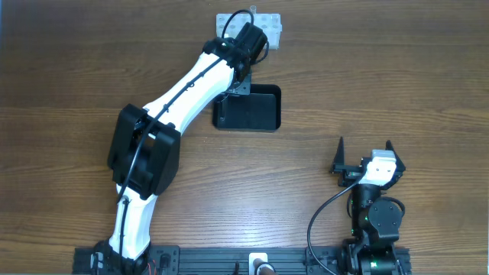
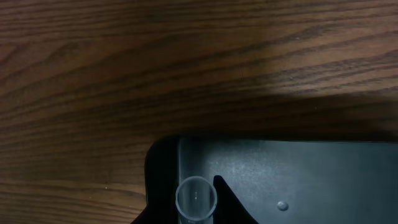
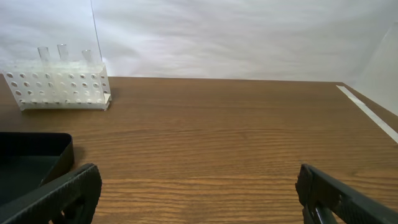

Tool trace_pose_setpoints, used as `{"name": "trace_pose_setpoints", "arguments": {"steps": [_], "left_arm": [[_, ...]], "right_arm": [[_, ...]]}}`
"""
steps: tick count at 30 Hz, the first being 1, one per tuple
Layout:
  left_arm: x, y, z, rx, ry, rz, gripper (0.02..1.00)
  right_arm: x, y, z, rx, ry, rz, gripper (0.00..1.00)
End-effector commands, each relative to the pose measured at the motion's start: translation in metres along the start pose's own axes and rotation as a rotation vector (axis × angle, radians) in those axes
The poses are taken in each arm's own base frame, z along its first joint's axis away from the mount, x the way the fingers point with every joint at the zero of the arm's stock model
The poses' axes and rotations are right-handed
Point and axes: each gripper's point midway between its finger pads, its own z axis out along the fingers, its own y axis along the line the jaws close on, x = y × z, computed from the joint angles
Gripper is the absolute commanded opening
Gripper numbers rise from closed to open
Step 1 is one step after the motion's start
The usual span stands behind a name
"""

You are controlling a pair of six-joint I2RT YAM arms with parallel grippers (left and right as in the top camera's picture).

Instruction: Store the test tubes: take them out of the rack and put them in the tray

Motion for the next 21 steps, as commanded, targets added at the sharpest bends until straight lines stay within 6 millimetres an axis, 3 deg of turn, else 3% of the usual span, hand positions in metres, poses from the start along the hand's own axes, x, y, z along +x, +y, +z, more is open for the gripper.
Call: {"name": "trace_pose_setpoints", "arguments": {"steps": [1,11,17,20,21], "left_arm": [[0.005,0.002,0.014,-0.028,0.022,-0.005,0.163],[0.013,0.001,0.03,-0.041,0.057,0.004,0.187],[0.012,0.0,0.03,-0.039,0.053,0.002,0.38],[-0.003,-0.001,0.01,-0.008,-0.009,-0.019,0.492],[-0.021,-0.002,-0.014,0.029,-0.081,-0.045,0.54]], "right_arm": [[0.002,-0.001,0.0,0.001,-0.001,0.0,0.989],[0.002,-0.001,0.0,0.001,-0.001,0.0,0.993],[0.002,-0.001,0.0,0.001,-0.001,0.0,0.993],[0.002,-0.001,0.0,0.001,-0.001,0.0,0.991],[0.002,-0.001,0.0,0.001,-0.001,0.0,0.993]]}}
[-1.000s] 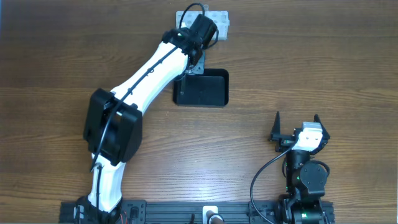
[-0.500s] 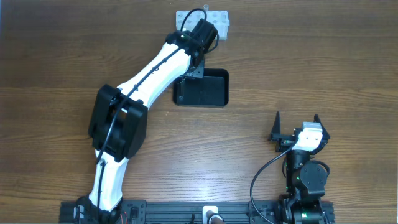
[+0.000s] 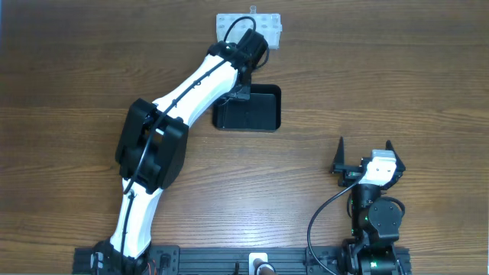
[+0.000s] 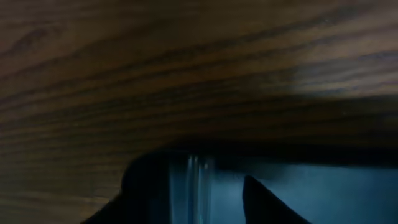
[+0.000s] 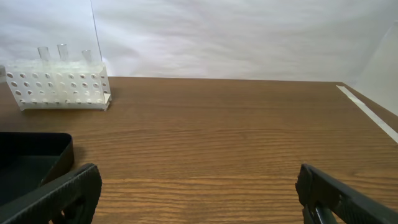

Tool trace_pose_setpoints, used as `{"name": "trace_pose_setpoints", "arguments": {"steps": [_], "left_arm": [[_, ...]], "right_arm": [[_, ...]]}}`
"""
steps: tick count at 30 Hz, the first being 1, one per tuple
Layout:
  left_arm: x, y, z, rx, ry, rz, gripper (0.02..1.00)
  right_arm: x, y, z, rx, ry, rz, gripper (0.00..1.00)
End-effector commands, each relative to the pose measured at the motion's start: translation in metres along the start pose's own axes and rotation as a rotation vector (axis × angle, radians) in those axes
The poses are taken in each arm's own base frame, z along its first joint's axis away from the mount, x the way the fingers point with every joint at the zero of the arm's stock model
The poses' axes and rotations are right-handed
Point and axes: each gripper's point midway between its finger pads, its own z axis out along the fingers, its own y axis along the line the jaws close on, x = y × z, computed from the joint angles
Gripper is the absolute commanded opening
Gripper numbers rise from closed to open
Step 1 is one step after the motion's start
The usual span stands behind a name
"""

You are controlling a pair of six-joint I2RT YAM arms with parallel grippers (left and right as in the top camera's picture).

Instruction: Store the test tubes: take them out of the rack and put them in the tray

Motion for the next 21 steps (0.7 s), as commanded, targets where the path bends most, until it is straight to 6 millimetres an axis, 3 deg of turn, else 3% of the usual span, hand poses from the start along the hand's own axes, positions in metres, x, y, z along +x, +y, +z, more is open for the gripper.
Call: {"name": "trace_pose_setpoints", "arguments": {"steps": [1,6,11,15,21], "left_arm": [[-0.039,0.001,-0.056,0.072,-0.168,-0.063,0.555],[-0.086,0.007,-0.122,0.111,-0.367,-0.126,0.56],[-0.125,0.007,-0.155,0.126,-0.534,-0.183,0.597],[-0.144,-0.005,-0.147,0.133,-0.602,-0.154,0.632],[-0.153,-0.022,-0.102,0.118,-0.595,-0.131,0.638]], "right_arm": [[0.002,-0.001,0.0,0.001,-0.001,0.0,0.991],[0.002,-0.001,0.0,0.001,-0.001,0.0,0.991],[0.002,-0.001,0.0,0.001,-0.001,0.0,0.991],[0.002,-0.001,0.0,0.001,-0.001,0.0,0.991],[0.002,-0.001,0.0,0.001,-0.001,0.0,0.993]]}}
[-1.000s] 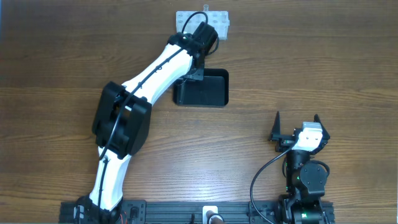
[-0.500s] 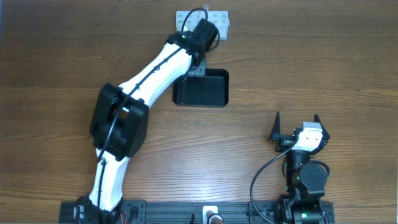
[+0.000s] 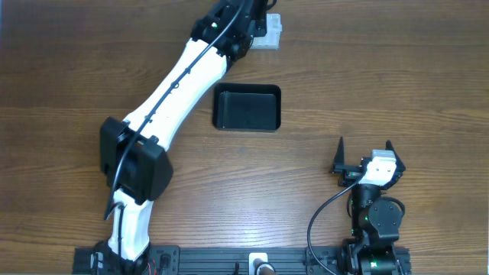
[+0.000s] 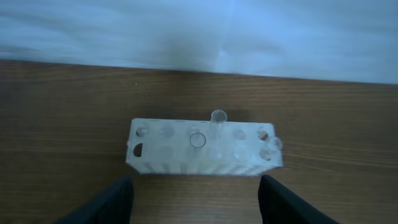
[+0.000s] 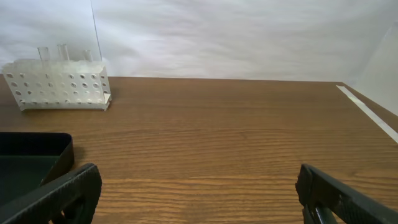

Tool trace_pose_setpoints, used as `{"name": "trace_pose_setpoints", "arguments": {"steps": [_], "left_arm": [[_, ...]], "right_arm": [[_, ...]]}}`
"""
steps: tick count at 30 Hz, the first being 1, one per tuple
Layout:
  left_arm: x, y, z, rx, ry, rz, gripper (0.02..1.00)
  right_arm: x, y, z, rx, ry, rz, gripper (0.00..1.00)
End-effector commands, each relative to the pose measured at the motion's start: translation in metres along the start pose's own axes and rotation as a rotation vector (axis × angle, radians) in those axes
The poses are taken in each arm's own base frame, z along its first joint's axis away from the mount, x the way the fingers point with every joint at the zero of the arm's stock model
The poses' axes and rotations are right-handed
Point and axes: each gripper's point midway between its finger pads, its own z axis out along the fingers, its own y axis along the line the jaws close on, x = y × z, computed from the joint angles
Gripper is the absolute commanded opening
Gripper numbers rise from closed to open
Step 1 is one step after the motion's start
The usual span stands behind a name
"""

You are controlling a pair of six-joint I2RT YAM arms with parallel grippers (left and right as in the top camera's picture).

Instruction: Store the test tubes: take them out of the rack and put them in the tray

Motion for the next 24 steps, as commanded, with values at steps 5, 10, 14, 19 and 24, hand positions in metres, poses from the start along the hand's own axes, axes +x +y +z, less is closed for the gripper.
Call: {"name": "trace_pose_setpoints", "arguments": {"steps": [5,10,14,19,24], "left_arm": [[0.048,-0.004,0.068,-0.061,0.062,0.071,0.638],[0.052,-0.007,0.085,-0.069,0.053,0.067,0.636],[0.046,-0.004,0.091,-0.07,0.031,0.05,0.632],[0.04,0.001,0.093,-0.073,0.016,0.037,0.632],[0.036,0.005,0.095,-0.075,0.003,0.026,0.632]], "right_arm": [[0.002,-0.001,0.0,0.001,-0.001,0.0,0.991],[0.002,-0.001,0.0,0.001,-0.001,0.0,0.991],[0.002,-0.001,0.0,0.001,-0.001,0.0,0.991],[0.002,-0.001,0.0,0.001,-0.001,0.0,0.991],[0.002,-0.001,0.0,0.001,-0.001,0.0,0.991]]}}
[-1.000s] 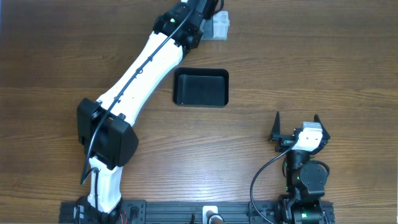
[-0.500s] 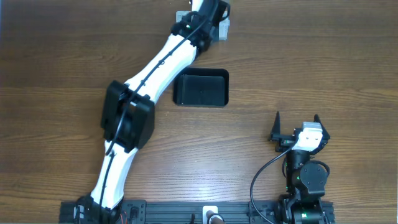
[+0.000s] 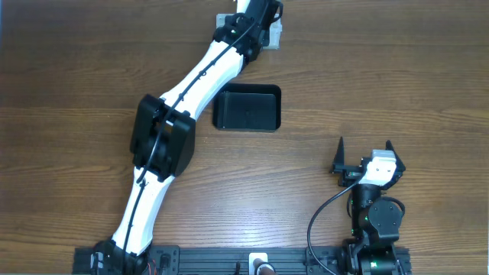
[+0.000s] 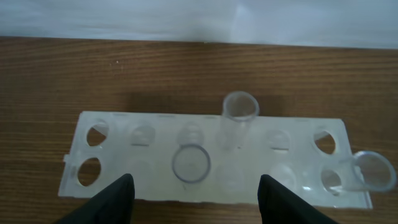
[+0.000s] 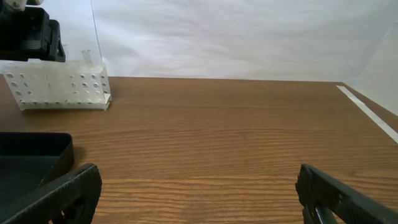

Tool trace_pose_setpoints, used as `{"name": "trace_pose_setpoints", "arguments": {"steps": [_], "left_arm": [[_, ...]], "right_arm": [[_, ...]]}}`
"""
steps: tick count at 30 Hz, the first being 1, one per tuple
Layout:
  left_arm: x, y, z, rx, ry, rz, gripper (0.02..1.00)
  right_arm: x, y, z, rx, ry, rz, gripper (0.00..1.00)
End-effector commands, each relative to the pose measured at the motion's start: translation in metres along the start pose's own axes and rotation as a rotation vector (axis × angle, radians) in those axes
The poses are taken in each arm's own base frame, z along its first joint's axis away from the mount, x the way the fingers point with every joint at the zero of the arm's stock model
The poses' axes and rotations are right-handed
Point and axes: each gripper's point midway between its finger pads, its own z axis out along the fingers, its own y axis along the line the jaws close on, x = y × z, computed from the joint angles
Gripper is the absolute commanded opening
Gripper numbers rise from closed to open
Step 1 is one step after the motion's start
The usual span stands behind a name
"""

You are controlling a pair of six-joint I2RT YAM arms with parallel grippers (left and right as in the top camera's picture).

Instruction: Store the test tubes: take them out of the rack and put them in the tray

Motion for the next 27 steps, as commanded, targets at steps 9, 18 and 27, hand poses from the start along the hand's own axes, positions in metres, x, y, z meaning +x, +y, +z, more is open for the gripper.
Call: {"name": "trace_pose_setpoints", "arguments": {"steps": [9,18,27], "left_arm": [[-0.017,0.009,0.011,-0.012,-0.057,-0.029,0.614],[-0.016,0.008,0.014,-0.011,-0.059,-0.031,0.457],[-0.018,0.006,0.015,-0.002,-0.071,-0.036,0.292]], "right_arm": [[0.002,-0.001,0.0,0.001,-0.001,0.0,0.991],[0.002,-0.001,0.0,0.001,-0.001,0.001,0.991],[0.002,-0.001,0.0,0.001,-0.001,0.001,0.991]]}}
